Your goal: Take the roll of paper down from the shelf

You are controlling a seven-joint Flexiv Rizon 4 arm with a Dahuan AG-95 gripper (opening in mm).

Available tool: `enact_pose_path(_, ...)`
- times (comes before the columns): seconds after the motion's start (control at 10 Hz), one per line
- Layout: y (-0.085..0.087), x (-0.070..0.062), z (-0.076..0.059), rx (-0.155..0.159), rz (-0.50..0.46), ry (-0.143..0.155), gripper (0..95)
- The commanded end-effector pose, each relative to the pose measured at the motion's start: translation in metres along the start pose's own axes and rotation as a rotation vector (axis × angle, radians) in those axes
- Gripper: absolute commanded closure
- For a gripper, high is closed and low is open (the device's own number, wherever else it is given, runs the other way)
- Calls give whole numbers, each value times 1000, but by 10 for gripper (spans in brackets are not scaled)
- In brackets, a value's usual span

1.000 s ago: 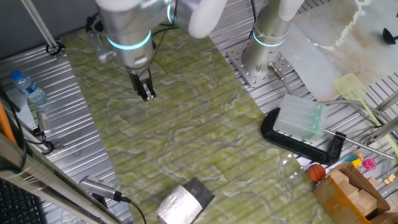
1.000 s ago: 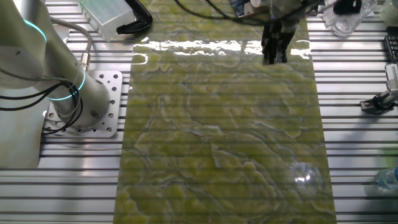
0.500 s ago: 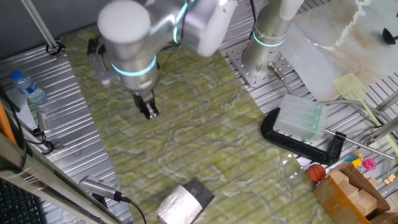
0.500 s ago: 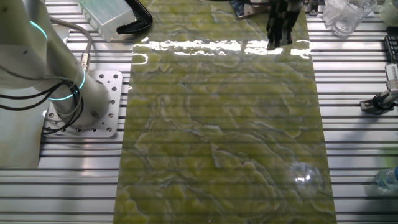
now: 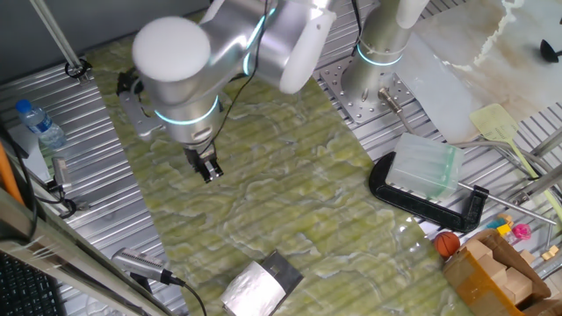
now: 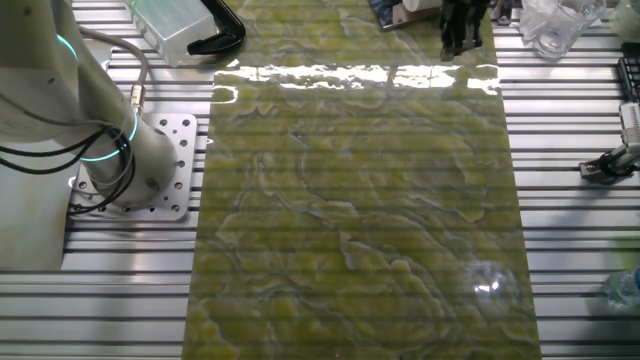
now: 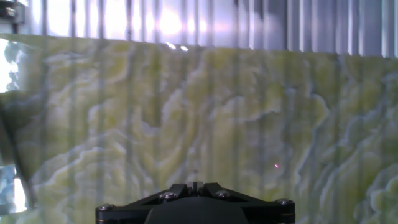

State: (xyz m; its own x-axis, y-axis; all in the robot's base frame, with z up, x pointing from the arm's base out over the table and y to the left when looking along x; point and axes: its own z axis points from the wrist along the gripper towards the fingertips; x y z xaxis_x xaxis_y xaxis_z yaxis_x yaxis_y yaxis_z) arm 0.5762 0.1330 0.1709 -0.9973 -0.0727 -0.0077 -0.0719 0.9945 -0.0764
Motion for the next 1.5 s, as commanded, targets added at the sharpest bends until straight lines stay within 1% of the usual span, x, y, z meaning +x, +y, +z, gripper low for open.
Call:
enact_pose_path(0.1,-2,2,0,-4,-41,9,950)
enact_pose_path(0.9,-1,0,2,-3,-10,1,950)
enact_pose_path(1.1,-1,-1,5,-2,-11,5,950)
enact_pose_path(1.3,-2,-2,8,-5,-8,3,950)
enact_pose_path(1.5,-2,-3,9,-5,1,4,950)
